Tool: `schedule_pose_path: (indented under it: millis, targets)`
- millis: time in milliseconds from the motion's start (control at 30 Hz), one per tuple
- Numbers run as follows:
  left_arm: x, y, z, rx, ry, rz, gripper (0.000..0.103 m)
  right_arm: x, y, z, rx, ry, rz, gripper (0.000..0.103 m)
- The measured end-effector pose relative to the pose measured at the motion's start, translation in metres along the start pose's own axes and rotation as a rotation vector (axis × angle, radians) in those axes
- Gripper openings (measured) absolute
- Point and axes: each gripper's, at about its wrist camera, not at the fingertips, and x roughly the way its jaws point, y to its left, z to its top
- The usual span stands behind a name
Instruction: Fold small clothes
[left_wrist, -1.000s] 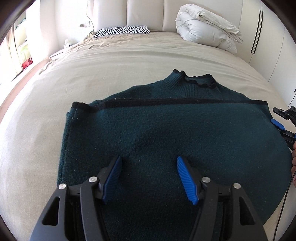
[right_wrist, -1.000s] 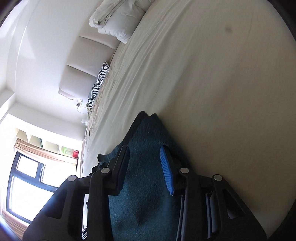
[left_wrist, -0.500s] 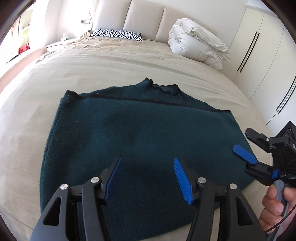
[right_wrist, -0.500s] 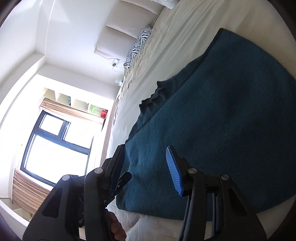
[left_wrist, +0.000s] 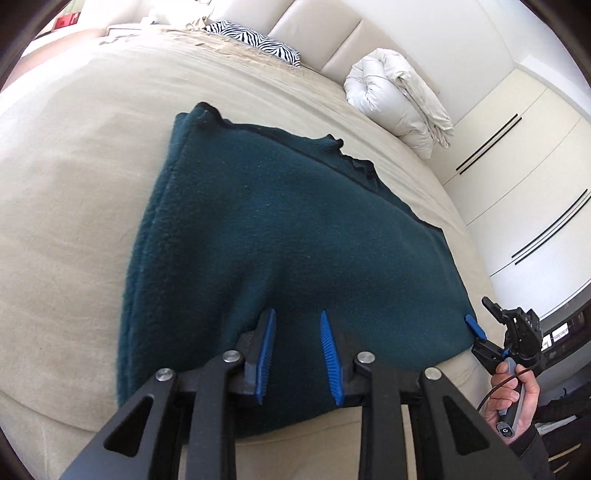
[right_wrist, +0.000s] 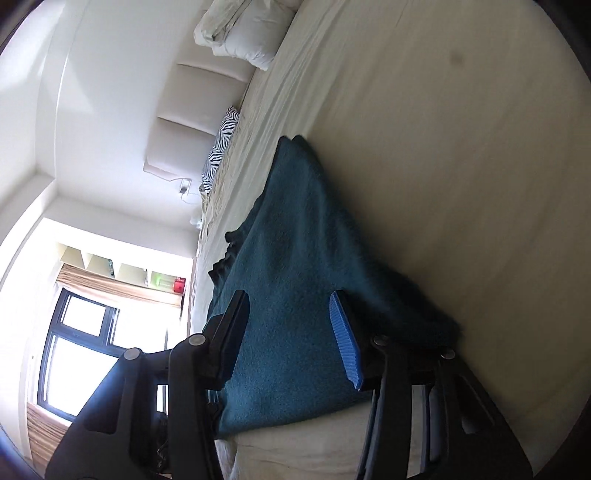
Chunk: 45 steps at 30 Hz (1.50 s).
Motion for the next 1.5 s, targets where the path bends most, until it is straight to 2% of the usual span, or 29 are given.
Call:
schedule_pose_path:
  millis: [33,100,133,167,200,267,367,500,567,667,733,767,933,967,1000,1033,1067,1133,1333,1500]
  targets:
    - [-0.008,0.008,0.000,-0.023,-0.009,-0.002,0.029,-0.013,-0.008,0.006,0.024,-0.029,0.010,0.044]
    - [-0.023,0.018,0.000,-0.069,-0.029,0.008,0.029,-0.038,-0.015,0.015,0.043,-0.090,-0.025,0.047]
    - [-0.030,0.021,0.001,-0.087,-0.042,0.023,0.041,-0.048,-0.014,0.016,0.034,-0.114,-0.033,0.048]
    - [-0.038,0.022,0.000,-0.092,-0.056,0.019,0.047,-0.059,-0.013,0.016,0.027,-0.128,-0.023,0.048]
    - [-0.043,0.019,0.002,-0.087,-0.068,0.033,0.051,-0.063,-0.009,0.015,0.023,-0.131,-0.012,0.048]
    - [-0.049,0.004,0.005,-0.056,-0.092,0.048,0.066,-0.065,0.006,0.010,-0.005,-0.121,0.011,0.048]
    - [-0.046,-0.024,0.008,-0.002,-0.101,-0.012,0.071,-0.047,0.038,-0.006,-0.067,-0.045,0.075,0.048]
    - [-0.021,-0.055,0.010,0.055,-0.086,-0.078,0.072,0.018,0.087,-0.046,-0.130,0.136,0.143,0.048]
    - [-0.001,-0.061,0.007,0.065,-0.050,-0.107,0.072,0.050,0.095,-0.076,-0.137,0.219,0.156,0.048]
    - [0.027,-0.047,0.003,0.033,0.030,-0.092,0.072,0.091,0.100,-0.099,-0.140,0.320,0.151,0.048]
    - [0.028,-0.030,0.004,0.006,0.033,-0.132,0.061,0.097,0.091,-0.113,-0.123,0.354,0.120,0.047]
    - [0.024,-0.020,0.005,-0.012,0.034,-0.153,0.057,0.102,0.085,-0.112,-0.113,0.356,0.114,0.046]
    - [-0.016,0.024,0.017,-0.091,-0.025,-0.163,0.057,0.069,0.049,-0.081,-0.063,0.278,0.115,0.046]
    - [-0.026,0.035,0.021,-0.124,-0.048,-0.139,0.065,0.061,0.044,-0.073,-0.054,0.252,0.103,0.046]
    - [-0.036,0.046,0.024,-0.161,-0.080,-0.145,0.066,0.054,0.042,-0.066,-0.047,0.225,0.100,0.047]
    - [-0.044,0.056,0.027,-0.199,-0.109,-0.157,0.070,0.052,0.041,-0.059,-0.044,0.198,0.096,0.053]
    - [-0.050,0.064,0.030,-0.230,-0.131,-0.138,0.077,0.045,0.042,-0.055,-0.048,0.173,0.092,0.056]
    - [-0.051,0.074,0.038,-0.253,-0.132,-0.083,0.079,0.040,0.048,-0.047,-0.065,0.138,0.084,0.061]
    - [-0.017,0.069,0.050,-0.275,-0.011,-0.187,0.079,0.066,0.090,-0.050,-0.154,0.218,0.104,0.061]
    - [-0.003,0.066,0.054,-0.320,0.038,-0.231,0.079,0.103,0.125,-0.069,-0.199,0.310,0.114,0.061]
